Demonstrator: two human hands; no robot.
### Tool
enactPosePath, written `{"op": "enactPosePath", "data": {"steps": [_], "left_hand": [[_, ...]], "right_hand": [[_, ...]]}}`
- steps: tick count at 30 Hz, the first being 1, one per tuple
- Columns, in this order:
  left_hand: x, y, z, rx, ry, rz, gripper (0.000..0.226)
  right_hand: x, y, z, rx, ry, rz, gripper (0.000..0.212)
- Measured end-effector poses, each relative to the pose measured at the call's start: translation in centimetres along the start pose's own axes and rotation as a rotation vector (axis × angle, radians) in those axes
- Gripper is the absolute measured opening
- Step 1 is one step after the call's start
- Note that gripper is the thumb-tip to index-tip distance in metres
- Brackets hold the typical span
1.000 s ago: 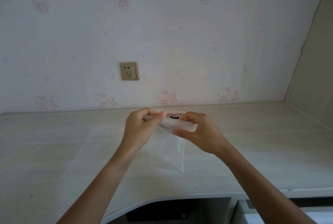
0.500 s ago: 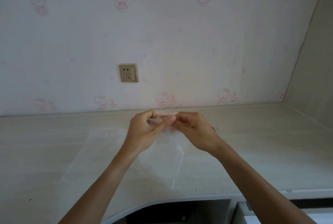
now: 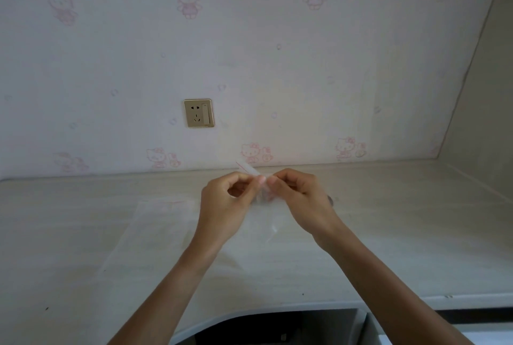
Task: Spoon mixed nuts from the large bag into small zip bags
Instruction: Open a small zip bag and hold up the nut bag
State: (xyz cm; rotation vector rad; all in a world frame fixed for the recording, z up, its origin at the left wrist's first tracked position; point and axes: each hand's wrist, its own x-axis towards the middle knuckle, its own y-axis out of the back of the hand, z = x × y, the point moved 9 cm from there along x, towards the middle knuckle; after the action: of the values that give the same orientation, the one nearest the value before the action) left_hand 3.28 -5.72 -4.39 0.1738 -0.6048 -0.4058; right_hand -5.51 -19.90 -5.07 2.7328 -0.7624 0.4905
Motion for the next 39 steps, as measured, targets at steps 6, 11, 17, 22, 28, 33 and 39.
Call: {"op": "enactPosePath", "data": {"steps": [6, 11, 17, 22, 28, 33, 39], "left_hand": [[-0.4, -1.0, -0.8, -0.168, 0.133, -0.088, 0.019], [-0.8, -0.6, -1.4, -0.097, 0.16, -0.109, 0.021], [-0.8, 0.9, -1.5, 0.194, 0.169, 0.022, 0.048], [0.4, 0.7, 1.3, 0.435, -0.081, 0.012, 0.033], [0.5, 1.3, 0.9, 0.358, -0.106, 0.087, 0.018], [0.3, 2.7, -2.1, 0.093, 0.097, 0.157, 0.012], [-0.8, 1.0, -5.5, -0.468, 0.434, 0.034, 0.013]], "right_hand": [[-0.3, 0.1, 0.2, 0.001, -0.002, 0.012, 0.025], [0.1, 1.1, 1.2, 0.036, -0.068, 0.1, 0.026], [0.7, 1.3, -0.7, -0.172, 0.051, 0.023, 0.024], [0.8, -0.1, -1.4, -0.288, 0.082, -0.136, 0.019], [0.3, 0.1, -1.2, -0.518, 0.15, -0.106, 0.019], [0.3, 4.0, -0.1, -0.519, 0.06, 0.219, 0.017], [-0.2, 3.5, 4.4, 0.161, -0.328, 0.183, 0.015]]}}
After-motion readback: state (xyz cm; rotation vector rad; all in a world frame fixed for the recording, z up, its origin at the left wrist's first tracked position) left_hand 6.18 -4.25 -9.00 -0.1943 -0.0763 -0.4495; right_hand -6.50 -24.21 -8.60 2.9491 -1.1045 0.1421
